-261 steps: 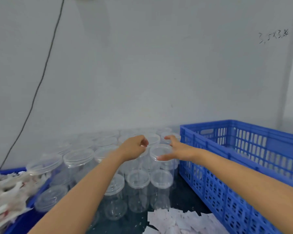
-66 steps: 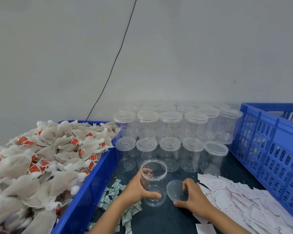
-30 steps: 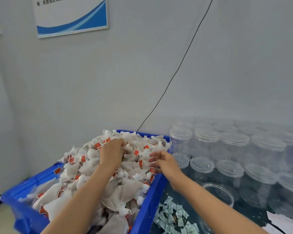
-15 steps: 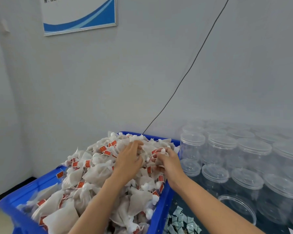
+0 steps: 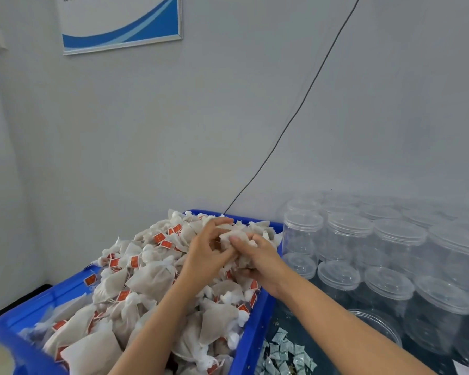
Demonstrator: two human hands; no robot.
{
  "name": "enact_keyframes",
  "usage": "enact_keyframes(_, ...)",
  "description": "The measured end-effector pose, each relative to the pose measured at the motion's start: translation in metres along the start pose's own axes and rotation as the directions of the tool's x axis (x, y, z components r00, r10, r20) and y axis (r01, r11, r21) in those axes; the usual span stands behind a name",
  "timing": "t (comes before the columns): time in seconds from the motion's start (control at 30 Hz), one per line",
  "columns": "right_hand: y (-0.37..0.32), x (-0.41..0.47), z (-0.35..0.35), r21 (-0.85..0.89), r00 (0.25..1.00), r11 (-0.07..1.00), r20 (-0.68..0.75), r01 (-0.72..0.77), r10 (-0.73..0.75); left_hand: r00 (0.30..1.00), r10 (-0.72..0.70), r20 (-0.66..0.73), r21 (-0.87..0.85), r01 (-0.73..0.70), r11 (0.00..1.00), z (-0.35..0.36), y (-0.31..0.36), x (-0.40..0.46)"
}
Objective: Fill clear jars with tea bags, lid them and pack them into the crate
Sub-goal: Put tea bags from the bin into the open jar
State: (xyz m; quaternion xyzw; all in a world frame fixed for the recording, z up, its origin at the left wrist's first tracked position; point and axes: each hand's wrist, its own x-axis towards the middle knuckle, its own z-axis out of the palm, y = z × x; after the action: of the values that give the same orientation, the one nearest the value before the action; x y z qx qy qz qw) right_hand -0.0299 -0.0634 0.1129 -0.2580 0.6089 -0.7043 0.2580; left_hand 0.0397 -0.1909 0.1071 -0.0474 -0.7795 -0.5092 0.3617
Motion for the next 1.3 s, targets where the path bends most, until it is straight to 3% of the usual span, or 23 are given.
enact_keyframes(0.07,-0.006,0.003,-0.004,0.073,0.999,0.997,-0.036,-0.013,0.016,0.998,-0.061,-0.017,-0.197,0.056,0.979,-0.006,-0.003,0.001)
enact_keyframes(0.1,-0.011,0.004,-0.007,0.095,0.999,0.995,-0.043,-0.014,0.018,0.993,-0.1,-0.064,-0.203,0.085,0.976,-0.008,-0.005,0.001)
enact_keyframes(0.17,-0.025,0.008,-0.012,0.105,0.999,0.994,-0.045,-0.005,0.01,0.977,-0.163,-0.137,-0.008,0.164,0.986,-0.011,-0.008,-0.001)
enact_keyframes(0.2,-0.033,0.012,-0.014,0.103,0.999,0.995,-0.043,-0.001,0.006,0.979,-0.174,-0.108,0.155,0.19,0.97,-0.01,-0.011,-0.003)
enact_keyframes(0.3,-0.057,0.02,-0.018,0.081,0.999,0.996,-0.026,0.041,-0.039,0.967,-0.214,0.141,0.672,0.065,0.737,0.0,-0.017,-0.005)
enact_keyframes(0.37,-0.068,0.023,-0.02,0.086,0.996,0.993,-0.059,0.079,-0.074,0.953,-0.235,0.19,0.801,-0.012,0.598,0.01,-0.018,-0.003)
enact_keyframes(0.43,-0.07,0.022,-0.024,0.064,0.989,0.993,-0.112,0.103,-0.095,0.959,-0.229,0.164,0.823,-0.005,0.568,0.016,-0.02,-0.001)
enact_keyframes(0.5,-0.067,0.018,-0.031,-0.046,0.983,0.994,-0.148,0.104,-0.11,0.969,-0.217,0.116,0.759,0.055,0.649,0.018,-0.02,0.0)
enact_keyframes(0.63,-0.052,0.01,-0.043,-0.317,0.992,0.948,-0.108,0.032,-0.069,0.987,-0.116,-0.113,0.416,0.153,0.896,0.007,-0.018,0.004)
enact_keyframes(0.73,-0.04,0.006,-0.039,-0.425,0.997,0.904,-0.068,-0.054,0.028,0.943,-0.153,-0.295,0.154,0.205,0.967,-0.002,-0.013,0.006)
enact_keyframes(0.83,-0.029,0.006,-0.025,-0.441,1.0,0.898,-0.011,0.008,-0.014,0.933,-0.264,-0.246,-0.032,0.264,0.964,-0.003,-0.012,0.002)
enact_keyframes(0.9,-0.023,0.007,-0.014,-0.44,0.996,0.896,-0.033,0.064,-0.088,0.947,-0.275,-0.167,-0.046,0.271,0.962,-0.004,-0.01,-0.001)
enact_keyframes(1.0,-0.025,0.008,-0.007,-0.339,0.971,0.935,-0.17,0.101,-0.166,0.966,-0.259,-0.004,0.198,0.254,0.947,-0.013,-0.011,-0.005)
enact_keyframes(1.07,-0.033,0.007,-0.011,-0.281,0.955,0.949,-0.211,0.144,-0.208,0.957,-0.275,0.091,0.475,0.201,0.857,-0.02,-0.011,-0.009)
enact_keyframes(1.13,-0.045,0.003,-0.016,-0.25,0.954,0.947,-0.169,0.201,-0.247,0.953,-0.258,0.159,0.656,0.094,0.749,-0.022,-0.008,-0.011)
enact_keyframes(1.3,-0.077,-0.006,-0.028,-0.148,0.956,0.948,-0.03,0.283,-0.29,0.882,-0.393,0.259,0.854,-0.019,0.52,-0.025,0.002,-0.005)
